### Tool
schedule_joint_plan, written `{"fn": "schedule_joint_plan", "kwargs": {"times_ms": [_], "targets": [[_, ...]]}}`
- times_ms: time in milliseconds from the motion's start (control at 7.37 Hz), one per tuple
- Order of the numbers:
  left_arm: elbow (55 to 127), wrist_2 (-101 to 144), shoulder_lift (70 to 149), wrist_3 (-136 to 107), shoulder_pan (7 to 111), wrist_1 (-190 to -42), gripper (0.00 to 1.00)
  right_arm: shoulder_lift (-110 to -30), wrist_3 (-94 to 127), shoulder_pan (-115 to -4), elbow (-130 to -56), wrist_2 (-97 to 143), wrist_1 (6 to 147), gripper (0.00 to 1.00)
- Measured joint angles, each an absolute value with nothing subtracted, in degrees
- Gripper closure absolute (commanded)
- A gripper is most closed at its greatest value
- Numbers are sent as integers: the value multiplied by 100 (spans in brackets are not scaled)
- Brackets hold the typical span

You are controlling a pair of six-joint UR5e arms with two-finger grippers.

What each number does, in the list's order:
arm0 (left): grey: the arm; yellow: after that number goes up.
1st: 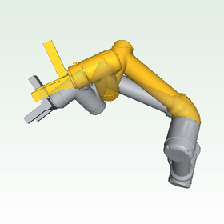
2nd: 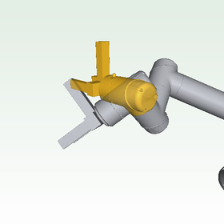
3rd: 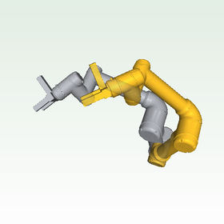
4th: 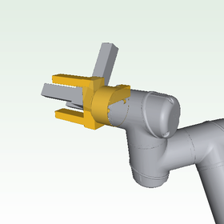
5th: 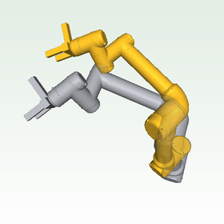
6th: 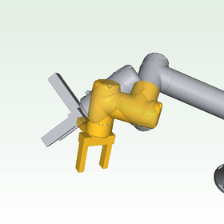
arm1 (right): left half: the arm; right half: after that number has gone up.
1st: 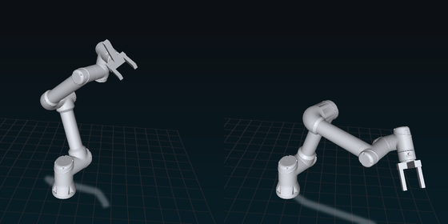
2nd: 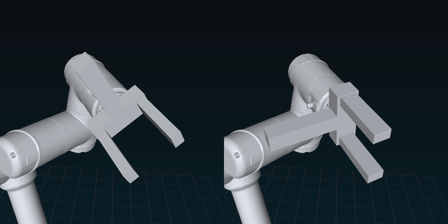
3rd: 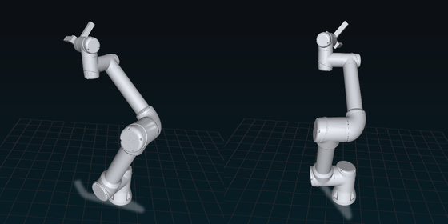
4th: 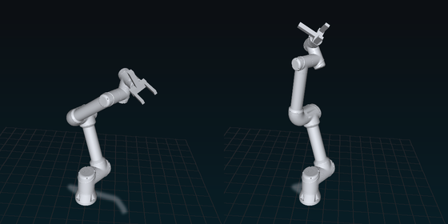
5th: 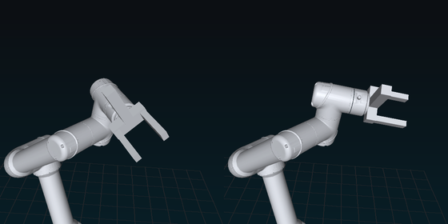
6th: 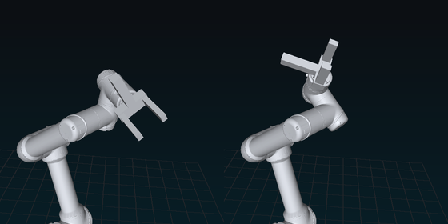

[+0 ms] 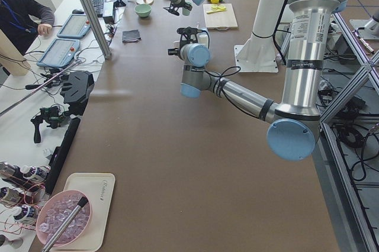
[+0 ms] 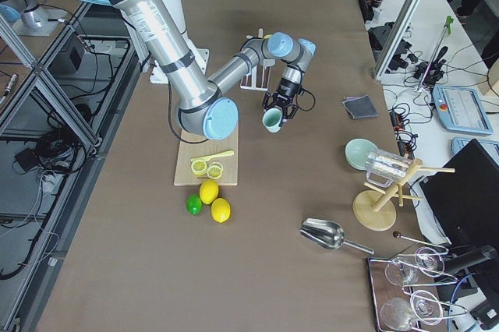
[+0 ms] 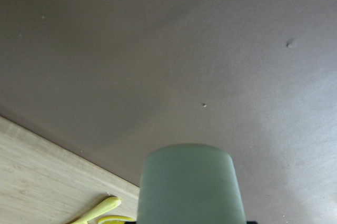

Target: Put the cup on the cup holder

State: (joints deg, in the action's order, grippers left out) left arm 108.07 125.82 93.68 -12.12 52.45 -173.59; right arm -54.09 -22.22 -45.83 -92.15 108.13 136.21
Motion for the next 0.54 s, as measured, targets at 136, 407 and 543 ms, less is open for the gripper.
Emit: {"fn": "schedule_joint_plan", "kwargs": {"times_ms": [136,407,543], "targets": [[10805,12325,9473,-1631,4669,-17893,55,-5445,-2211,-4781,-9401,11017,13330,70],[10651,11325,9917,-1963,3531,-18351,55,-5498,-2003,-5062,-9600,11418,12573,70],[10366,11011,10372,-1985,3234,-18420,55,-5536,-1743,-5139,-9753,11612,12158,69]]}}
